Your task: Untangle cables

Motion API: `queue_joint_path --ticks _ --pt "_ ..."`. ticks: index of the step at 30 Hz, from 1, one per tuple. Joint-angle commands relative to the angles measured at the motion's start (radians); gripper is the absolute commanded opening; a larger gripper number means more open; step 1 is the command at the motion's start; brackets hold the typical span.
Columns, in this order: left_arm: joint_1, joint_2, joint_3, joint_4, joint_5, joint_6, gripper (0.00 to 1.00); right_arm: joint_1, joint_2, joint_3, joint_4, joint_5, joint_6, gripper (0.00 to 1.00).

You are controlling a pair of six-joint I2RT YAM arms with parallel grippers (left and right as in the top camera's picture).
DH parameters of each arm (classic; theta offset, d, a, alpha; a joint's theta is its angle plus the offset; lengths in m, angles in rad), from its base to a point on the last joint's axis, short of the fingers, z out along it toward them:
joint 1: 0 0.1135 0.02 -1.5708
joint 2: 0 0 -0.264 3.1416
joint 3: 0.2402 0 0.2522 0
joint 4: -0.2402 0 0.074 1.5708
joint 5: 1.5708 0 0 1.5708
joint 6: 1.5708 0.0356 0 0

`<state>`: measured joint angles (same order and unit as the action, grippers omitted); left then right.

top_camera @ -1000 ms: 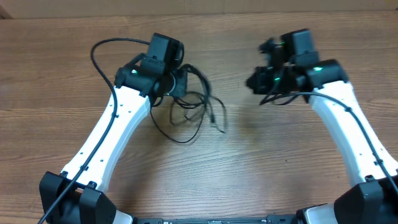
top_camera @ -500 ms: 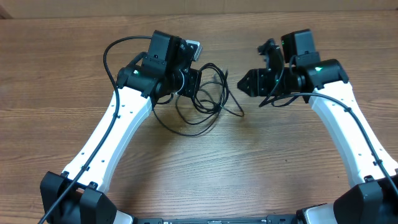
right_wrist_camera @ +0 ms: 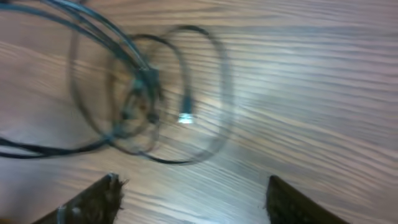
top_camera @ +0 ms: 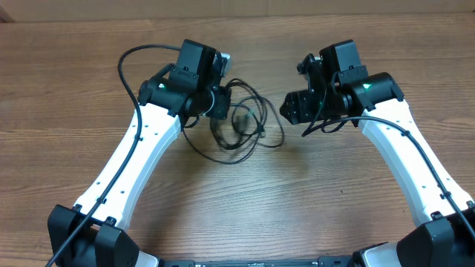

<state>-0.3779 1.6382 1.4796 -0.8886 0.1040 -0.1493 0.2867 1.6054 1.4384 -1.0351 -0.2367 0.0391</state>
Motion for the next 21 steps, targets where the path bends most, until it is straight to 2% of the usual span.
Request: queue_joint_path --ticks 1,3,4,7,11,14,16,19,21 --pt "0.007 -0.024 0.016 -0.063 -0.175 0.004 0.38 -0.002 -0.017 0.022 -0.016 0.113 -0.009 0.79" --pt "0.007 -0.024 0.016 -0.111 -0.203 -0.001 0.46 -0.002 -0.017 0.022 -0.022 0.113 -0.019 0.84" --pt "0.007 -0.024 0.016 -0.143 -0.211 -0.021 0.61 0.000 -0.016 0.021 -0.018 0.108 -0.019 0.86" --pt "0.009 -0.024 0.016 -0.201 -0.215 -0.070 0.62 0.000 -0.011 0.021 0.002 0.072 -0.018 0.87" --pt "0.032 -0.024 0.016 -0.267 -0.290 -0.198 0.63 0.000 0.014 0.021 0.033 0.006 -0.017 0.89" --pt "0.078 -0.024 0.016 -0.290 -0.282 -0.254 0.74 0.003 0.045 0.021 0.042 -0.030 -0.018 0.89" --pt "0.114 -0.024 0.015 -0.301 -0.263 -0.281 0.77 0.011 0.066 0.021 0.048 -0.039 -0.018 0.89" --pt "0.178 -0.024 0.015 -0.297 -0.153 -0.299 0.93 0.053 0.114 0.021 0.078 -0.038 -0.018 0.89" --pt "0.193 -0.024 0.015 -0.301 -0.126 -0.299 1.00 0.075 0.133 0.021 0.095 -0.034 -0.018 0.90"
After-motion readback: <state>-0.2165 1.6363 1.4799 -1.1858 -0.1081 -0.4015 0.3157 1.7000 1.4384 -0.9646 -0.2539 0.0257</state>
